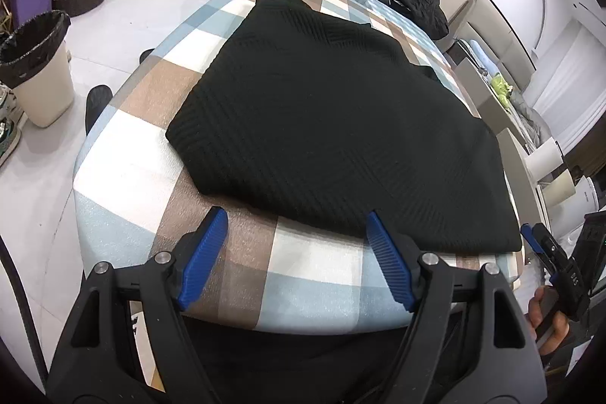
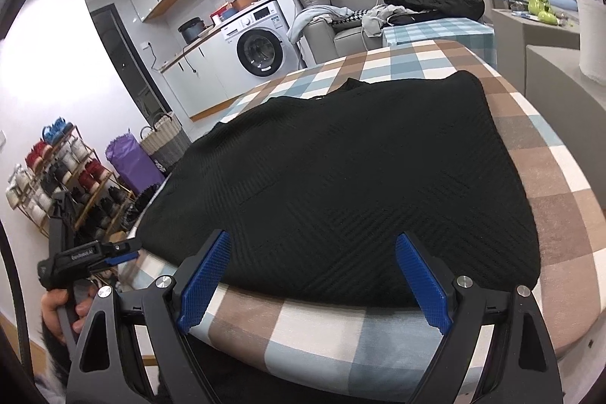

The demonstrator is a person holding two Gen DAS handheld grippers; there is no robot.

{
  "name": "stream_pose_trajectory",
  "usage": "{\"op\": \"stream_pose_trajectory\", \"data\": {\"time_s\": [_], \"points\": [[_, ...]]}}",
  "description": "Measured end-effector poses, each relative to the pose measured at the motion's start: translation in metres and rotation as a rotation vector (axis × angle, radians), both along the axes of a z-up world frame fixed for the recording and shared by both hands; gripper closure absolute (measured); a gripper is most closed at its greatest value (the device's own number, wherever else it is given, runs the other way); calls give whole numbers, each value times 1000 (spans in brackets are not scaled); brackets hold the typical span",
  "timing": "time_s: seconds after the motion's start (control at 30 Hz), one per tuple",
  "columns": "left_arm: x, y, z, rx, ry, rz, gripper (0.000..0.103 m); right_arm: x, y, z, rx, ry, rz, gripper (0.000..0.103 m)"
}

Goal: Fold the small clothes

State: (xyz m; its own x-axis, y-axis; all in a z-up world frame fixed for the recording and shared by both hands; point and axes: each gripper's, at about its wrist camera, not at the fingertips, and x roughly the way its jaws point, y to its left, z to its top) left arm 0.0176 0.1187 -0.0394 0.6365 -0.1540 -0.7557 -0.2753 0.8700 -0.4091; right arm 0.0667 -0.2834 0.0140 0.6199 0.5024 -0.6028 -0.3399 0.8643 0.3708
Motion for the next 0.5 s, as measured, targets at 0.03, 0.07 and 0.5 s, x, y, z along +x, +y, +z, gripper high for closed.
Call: {"op": "stream_pose_trajectory", "data": {"time_s": [0.03, 0.07, 0.5], "points": [[1, 1, 0, -12, -6, 4, 29, 0, -1, 0, 4, 3, -1, 13], [1, 3, -1, -24, -12, 10, 29, 0, -1, -1, 10, 6, 0, 13], [23, 13, -8, -5, -88, 161, 52, 6, 14, -17, -74, 35, 4, 13]]}}
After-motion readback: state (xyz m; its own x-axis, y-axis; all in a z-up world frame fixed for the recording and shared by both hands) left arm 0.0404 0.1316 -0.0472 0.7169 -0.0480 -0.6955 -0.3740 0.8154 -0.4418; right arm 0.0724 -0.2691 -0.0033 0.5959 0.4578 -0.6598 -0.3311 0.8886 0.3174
